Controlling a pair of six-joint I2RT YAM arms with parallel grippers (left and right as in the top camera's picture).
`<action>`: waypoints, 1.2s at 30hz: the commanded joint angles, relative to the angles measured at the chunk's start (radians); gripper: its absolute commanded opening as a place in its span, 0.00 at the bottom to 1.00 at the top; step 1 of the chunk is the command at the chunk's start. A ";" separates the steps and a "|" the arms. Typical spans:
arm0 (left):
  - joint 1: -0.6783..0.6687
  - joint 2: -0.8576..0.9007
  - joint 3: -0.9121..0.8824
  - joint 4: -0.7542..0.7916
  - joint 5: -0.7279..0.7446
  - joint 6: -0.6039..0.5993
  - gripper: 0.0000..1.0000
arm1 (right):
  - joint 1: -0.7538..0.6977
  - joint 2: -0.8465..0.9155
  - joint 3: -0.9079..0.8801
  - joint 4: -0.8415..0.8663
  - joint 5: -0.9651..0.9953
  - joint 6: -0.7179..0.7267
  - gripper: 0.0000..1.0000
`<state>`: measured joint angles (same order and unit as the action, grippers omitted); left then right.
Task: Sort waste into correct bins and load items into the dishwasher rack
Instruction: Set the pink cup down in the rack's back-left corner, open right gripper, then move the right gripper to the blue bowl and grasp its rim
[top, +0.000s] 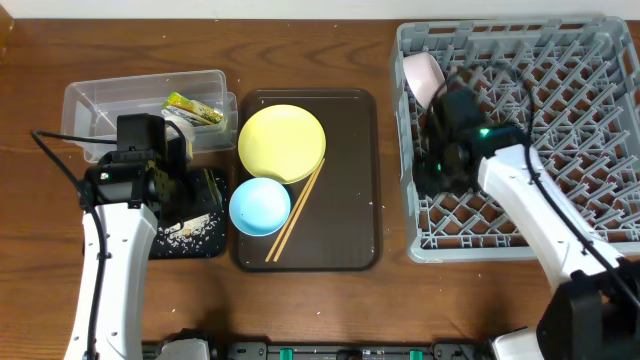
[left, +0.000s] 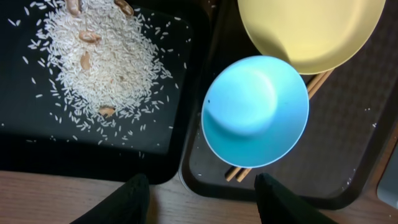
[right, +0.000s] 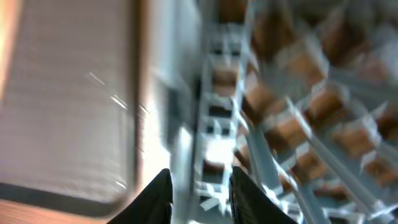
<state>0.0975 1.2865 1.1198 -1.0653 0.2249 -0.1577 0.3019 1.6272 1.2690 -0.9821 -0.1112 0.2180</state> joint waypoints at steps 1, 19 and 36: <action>0.004 -0.006 0.002 -0.019 -0.082 -0.070 0.58 | 0.020 -0.047 0.113 0.019 -0.083 -0.046 0.36; 0.253 -0.006 0.002 -0.081 -0.233 -0.252 0.80 | 0.430 0.180 0.133 0.304 -0.170 0.040 0.59; 0.256 -0.006 0.002 -0.086 -0.233 -0.252 0.80 | 0.536 0.421 0.133 0.503 -0.030 0.240 0.12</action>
<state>0.3481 1.2865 1.1198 -1.1469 0.0074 -0.3969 0.8291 2.0308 1.3960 -0.4770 -0.1875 0.4000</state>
